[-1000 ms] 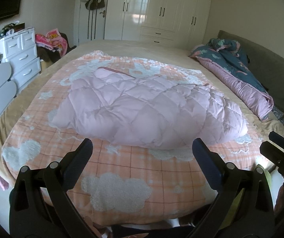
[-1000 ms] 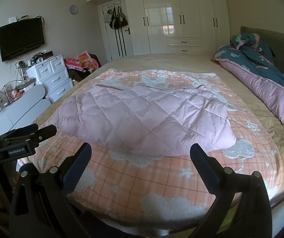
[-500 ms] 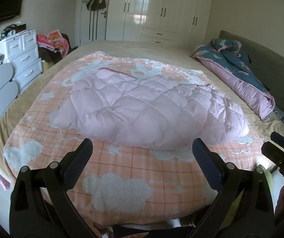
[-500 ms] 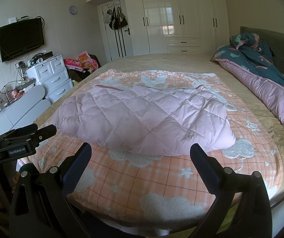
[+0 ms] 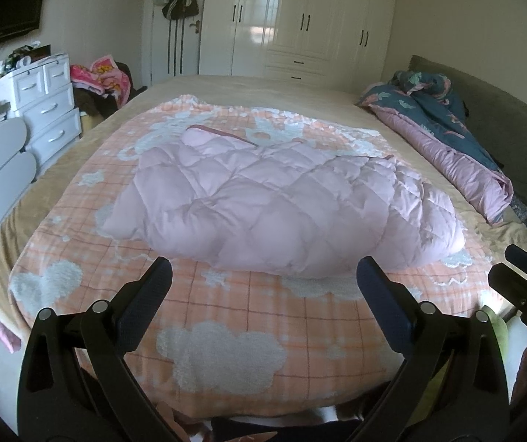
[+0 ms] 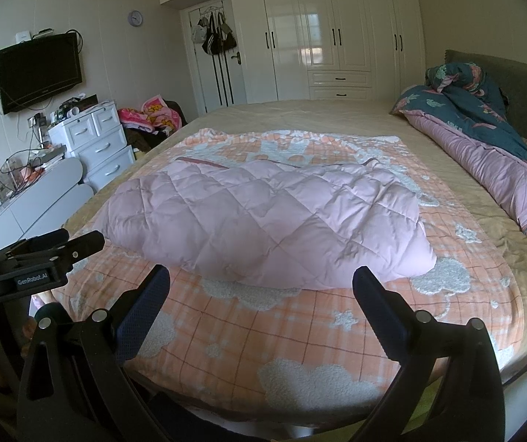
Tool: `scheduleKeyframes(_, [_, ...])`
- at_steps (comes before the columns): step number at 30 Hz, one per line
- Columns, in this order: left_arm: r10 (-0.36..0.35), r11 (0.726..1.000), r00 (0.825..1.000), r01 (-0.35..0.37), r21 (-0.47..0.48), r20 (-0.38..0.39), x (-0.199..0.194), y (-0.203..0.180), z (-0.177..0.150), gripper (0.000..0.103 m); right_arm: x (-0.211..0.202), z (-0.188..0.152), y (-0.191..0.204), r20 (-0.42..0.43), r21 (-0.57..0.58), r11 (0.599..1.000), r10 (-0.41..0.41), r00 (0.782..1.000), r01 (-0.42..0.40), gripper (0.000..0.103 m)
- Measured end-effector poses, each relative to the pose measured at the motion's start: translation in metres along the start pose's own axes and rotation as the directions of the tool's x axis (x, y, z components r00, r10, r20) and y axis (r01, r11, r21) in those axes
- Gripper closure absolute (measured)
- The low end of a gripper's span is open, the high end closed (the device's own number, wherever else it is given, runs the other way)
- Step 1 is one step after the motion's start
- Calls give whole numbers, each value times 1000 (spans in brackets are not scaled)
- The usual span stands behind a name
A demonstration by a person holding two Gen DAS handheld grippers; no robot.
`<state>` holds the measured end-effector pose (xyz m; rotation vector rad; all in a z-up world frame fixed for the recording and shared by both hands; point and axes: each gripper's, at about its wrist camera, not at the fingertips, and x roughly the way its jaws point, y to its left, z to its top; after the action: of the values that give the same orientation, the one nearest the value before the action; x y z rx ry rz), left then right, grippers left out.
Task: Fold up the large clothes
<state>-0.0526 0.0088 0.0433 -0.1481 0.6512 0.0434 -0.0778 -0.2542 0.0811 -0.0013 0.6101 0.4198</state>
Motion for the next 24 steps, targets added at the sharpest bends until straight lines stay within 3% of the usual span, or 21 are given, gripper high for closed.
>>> scheduleKeyframes(24, [-8,1000,999,9,-17,31,-4,6,-1,9,0,-3,2,-20,-8,999,-39,999,39,4])
